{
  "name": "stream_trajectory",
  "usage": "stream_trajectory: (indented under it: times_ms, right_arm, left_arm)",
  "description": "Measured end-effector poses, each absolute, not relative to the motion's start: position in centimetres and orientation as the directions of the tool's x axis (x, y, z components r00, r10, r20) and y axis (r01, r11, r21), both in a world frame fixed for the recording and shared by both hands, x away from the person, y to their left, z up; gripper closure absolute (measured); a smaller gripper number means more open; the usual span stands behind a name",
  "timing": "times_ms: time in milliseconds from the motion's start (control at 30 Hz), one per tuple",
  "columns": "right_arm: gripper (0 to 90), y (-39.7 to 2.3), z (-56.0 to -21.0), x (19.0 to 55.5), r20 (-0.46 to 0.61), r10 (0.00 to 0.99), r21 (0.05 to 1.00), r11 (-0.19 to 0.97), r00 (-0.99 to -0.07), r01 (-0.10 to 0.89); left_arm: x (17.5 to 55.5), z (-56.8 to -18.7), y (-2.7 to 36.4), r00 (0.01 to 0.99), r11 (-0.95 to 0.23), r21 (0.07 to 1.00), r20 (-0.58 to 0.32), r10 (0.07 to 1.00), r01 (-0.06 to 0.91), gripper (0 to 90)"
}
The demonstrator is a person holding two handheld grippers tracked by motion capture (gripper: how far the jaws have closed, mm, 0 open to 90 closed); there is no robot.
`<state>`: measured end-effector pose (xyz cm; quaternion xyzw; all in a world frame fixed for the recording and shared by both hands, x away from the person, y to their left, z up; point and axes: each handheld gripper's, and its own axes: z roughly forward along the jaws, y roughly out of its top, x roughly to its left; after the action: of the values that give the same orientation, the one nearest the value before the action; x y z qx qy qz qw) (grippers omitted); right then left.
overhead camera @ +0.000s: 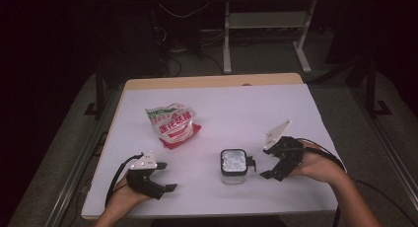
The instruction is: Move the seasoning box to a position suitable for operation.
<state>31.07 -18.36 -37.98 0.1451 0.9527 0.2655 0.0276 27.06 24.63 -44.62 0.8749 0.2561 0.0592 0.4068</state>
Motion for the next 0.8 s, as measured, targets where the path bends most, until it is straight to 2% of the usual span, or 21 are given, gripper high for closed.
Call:
stream_trajectory:
  times_ms: [67,167,300,500,667,800]
  right_arm:
    - [26.3,-19.4,-38.7,30.8,0.037,0.349,0.556,0.771,-0.936,0.31]
    - [43.0,-20.8,-40.1,30.4,0.076,0.431,0.615,0.689,-0.899,0.383]
    - [63.3,-21.7,-41.4,29.5,0.117,0.469,0.665,0.618,-0.875,0.42]
    - [89.2,-22.8,-42.9,28.4,0.143,0.53,0.705,0.538,-0.836,0.462]
    - [89.8,-22.9,-43.4,27.4,0.165,0.542,0.718,0.506,-0.824,0.477]
    - [89.8,-22.2,-43.4,26.5,0.201,0.502,0.744,0.481,-0.841,0.465]
  left_arm:
    - [27.0,-44.7,24.5,0.86,-0.533,0.744,-0.109,0.498,0.403,13.2]
    - [27.0,-44.7,24.5,0.863,-0.54,0.743,-0.101,0.495,0.397,13.2]
    - [26.9,-44.7,24.5,0.861,-0.536,0.744,-0.102,0.499,0.399,13.2]
    - [26.8,-44.7,24.6,0.855,-0.529,0.747,-0.1,0.509,0.403,13.2]
    - [26.8,-44.7,24.6,0.851,-0.523,0.75,-0.101,0.515,0.405,13.2]
    - [26.8,-44.8,24.7,0.852,-0.523,0.751,-0.099,0.514,0.403,13.2]
